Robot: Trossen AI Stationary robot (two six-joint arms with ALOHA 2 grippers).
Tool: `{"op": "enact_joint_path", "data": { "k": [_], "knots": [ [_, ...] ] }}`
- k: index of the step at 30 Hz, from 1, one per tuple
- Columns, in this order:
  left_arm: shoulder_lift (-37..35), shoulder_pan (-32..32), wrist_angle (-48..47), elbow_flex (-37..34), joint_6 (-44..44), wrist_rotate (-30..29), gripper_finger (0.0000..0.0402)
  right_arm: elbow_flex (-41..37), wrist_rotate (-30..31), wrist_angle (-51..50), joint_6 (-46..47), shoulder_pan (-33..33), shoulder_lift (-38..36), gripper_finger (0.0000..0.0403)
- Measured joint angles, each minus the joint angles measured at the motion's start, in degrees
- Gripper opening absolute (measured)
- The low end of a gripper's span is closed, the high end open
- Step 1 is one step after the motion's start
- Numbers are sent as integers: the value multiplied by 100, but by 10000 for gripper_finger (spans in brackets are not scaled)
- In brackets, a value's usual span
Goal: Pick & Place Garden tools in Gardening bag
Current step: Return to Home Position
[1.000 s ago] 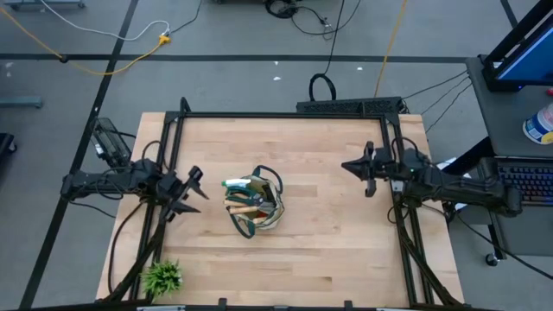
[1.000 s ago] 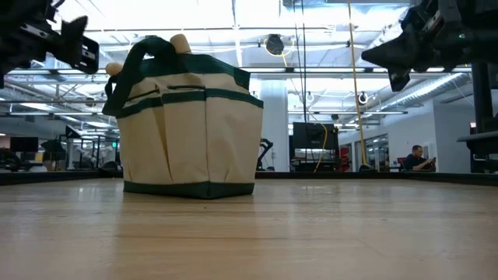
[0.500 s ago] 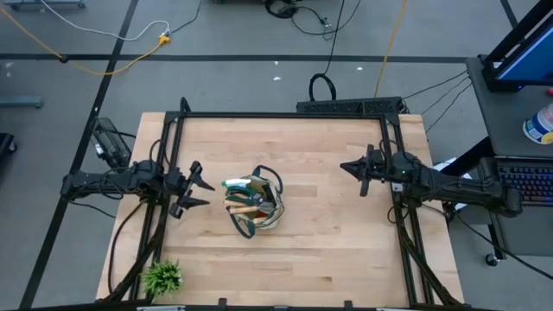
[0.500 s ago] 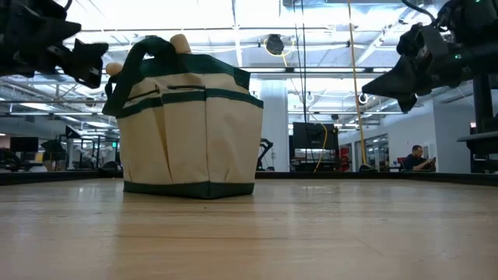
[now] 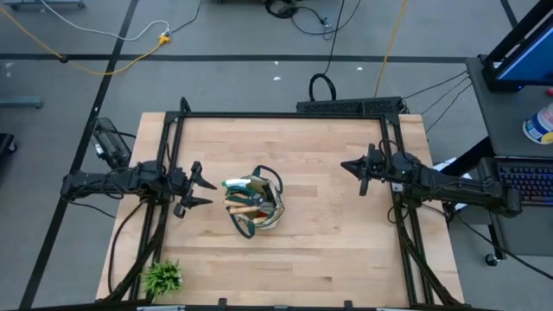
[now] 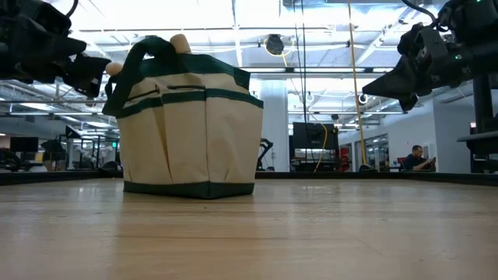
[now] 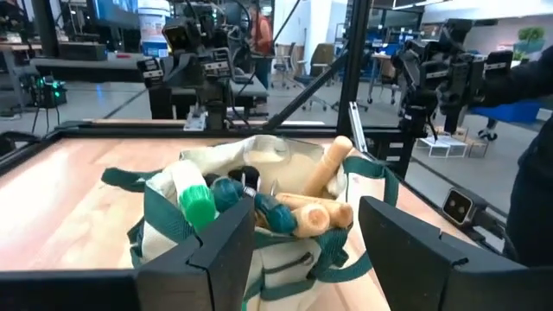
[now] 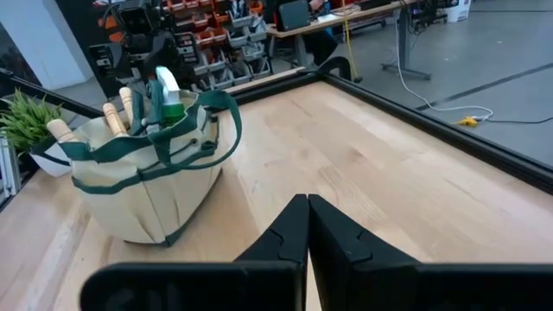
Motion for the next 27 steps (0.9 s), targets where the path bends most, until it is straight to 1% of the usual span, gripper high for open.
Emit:
{"op": "enact_joint_path", "data": {
  "k": [4, 9, 27],
  "knots": [
    [-26, 0, -188, 2, -3, -15, 216, 0, -14, -1, 6, 0, 0, 0],
    [-33, 0, -196, 2, 166, -15, 216, 0, -20, 13, 19, 0, 0, 0],
    [-31, 0, -197, 4, 241, -15, 216, 0, 5, 66, -192, 2, -19, 0]
  ]
}}
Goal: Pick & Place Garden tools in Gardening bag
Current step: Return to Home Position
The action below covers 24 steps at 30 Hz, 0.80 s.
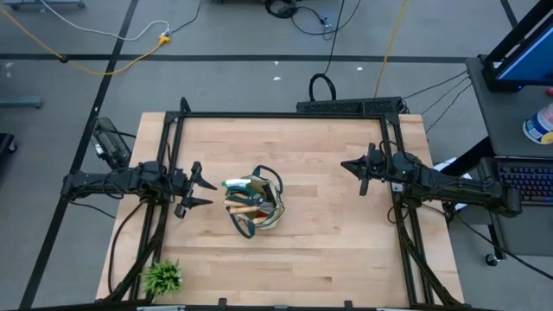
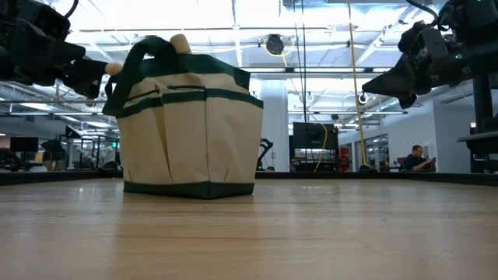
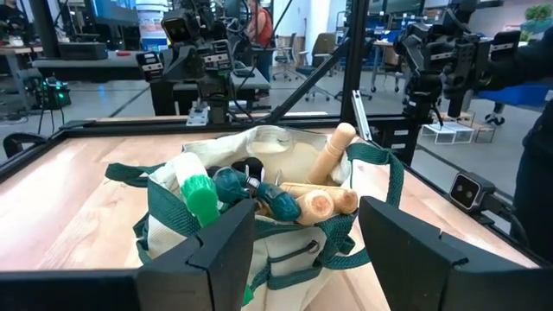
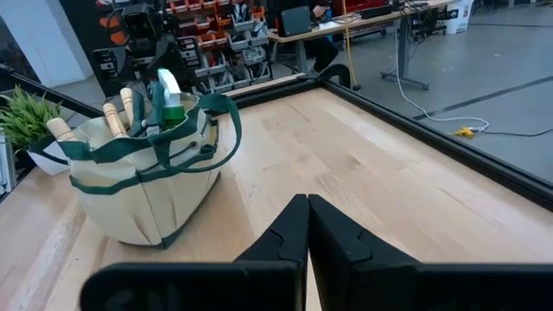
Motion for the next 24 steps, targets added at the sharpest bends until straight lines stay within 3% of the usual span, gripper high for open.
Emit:
{"op": "enact_joint_path", "data": {
  "k": [10, 15, 24],
  "knots": [
    [0, 0, 0, 0, 60, 4, 216, 0, -50, 106, -298, -2, -57, 0],
    [0, -1, 1, 0, 59, 7, 216, 2, -336, 353, -282, -4, -428, 0],
    [0, 0, 2, 0, 50, 4, 216, 2, -322, -145, -414, -4, -1091, 0]
  ]
}}
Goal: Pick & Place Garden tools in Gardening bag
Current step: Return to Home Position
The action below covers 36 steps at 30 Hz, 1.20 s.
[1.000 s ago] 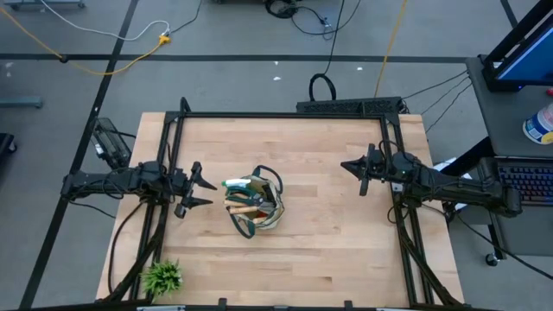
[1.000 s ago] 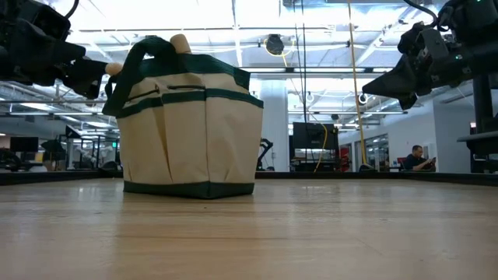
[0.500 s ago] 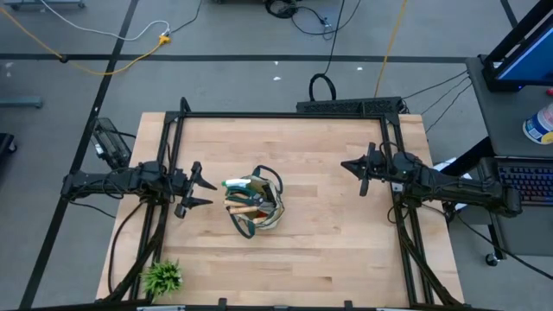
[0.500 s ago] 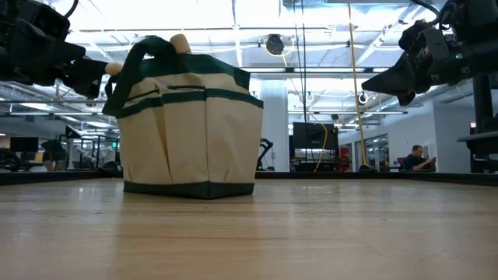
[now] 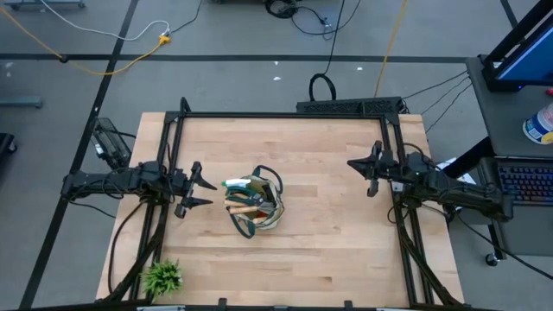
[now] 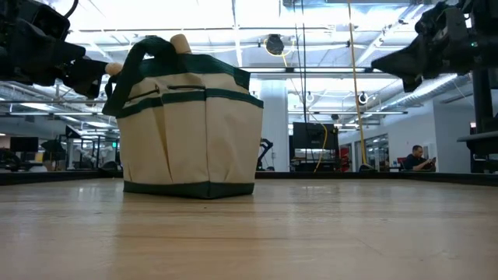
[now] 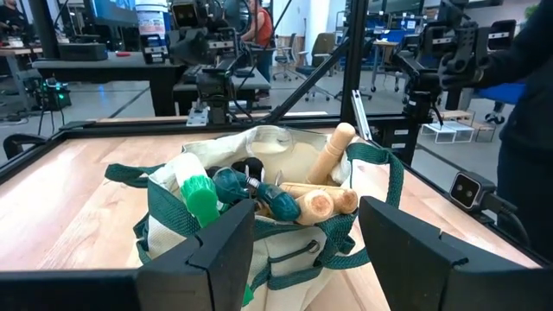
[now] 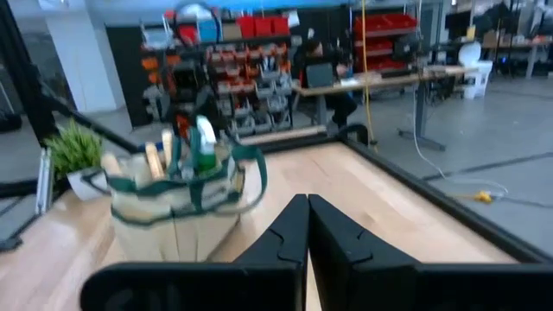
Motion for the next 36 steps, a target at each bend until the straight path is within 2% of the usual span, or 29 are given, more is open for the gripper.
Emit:
{"op": "enact_joint_path", "data": {
  "k": [5, 12, 19, 36],
  "knots": [
    [0, 0, 0, 0, -4, 0, 216, 0, 128, -557, -170, 3, -154, 0],
    [1, -2, 0, 0, -1, -2, 216, 0, 606, -624, -439, 2, -165, 0],
    [2, -2, 0, 0, -7, -2, 216, 0, 596, -652, 120, 2, -165, 0],
    [2, -2, 0, 0, -7, -2, 216, 0, 594, -649, 157, 2, -165, 0]
  ]
}}
